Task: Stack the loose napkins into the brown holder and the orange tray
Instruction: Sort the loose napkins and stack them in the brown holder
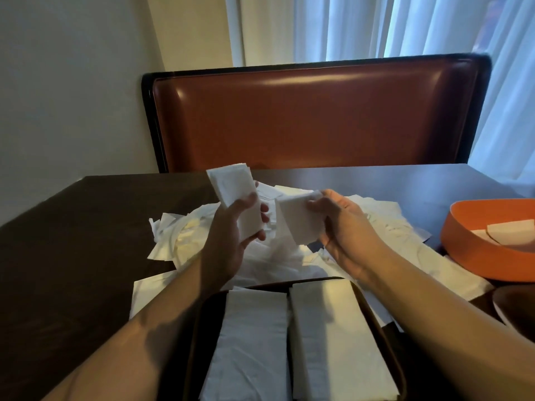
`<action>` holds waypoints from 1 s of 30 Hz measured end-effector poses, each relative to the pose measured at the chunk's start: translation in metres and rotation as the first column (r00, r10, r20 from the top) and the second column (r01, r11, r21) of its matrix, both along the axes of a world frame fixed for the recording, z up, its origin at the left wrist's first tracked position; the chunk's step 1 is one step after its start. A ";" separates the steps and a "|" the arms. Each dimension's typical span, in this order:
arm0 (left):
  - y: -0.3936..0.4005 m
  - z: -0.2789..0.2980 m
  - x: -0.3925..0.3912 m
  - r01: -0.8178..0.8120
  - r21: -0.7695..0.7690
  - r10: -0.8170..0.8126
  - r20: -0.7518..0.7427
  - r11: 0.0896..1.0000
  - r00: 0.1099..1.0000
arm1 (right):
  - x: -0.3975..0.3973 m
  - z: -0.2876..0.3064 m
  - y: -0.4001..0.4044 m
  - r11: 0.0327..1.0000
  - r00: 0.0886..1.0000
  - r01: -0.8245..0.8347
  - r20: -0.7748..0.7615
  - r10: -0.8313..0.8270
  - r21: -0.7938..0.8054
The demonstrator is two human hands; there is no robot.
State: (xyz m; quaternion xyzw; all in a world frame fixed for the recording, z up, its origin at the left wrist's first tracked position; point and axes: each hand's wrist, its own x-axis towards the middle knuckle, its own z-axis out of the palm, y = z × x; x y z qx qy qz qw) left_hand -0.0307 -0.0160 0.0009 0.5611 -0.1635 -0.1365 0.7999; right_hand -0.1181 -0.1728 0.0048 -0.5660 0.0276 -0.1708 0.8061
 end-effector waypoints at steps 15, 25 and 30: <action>-0.005 -0.010 0.000 -0.030 0.173 -0.014 0.243 0.984 0.970 | -0.001 -0.010 -0.002 0.980 0.983 -0.182 0.046 0.179 0.079; -0.004 -0.012 0.005 -0.127 0.152 0.074 0.316 0.980 0.946 | -0.001 -0.013 -0.008 0.978 0.978 -0.206 -0.009 0.207 0.015; -0.002 -0.005 0.005 -0.220 0.118 0.174 0.314 0.968 0.933 | 0.002 -0.019 -0.010 0.969 0.983 -0.183 -0.021 0.182 -0.168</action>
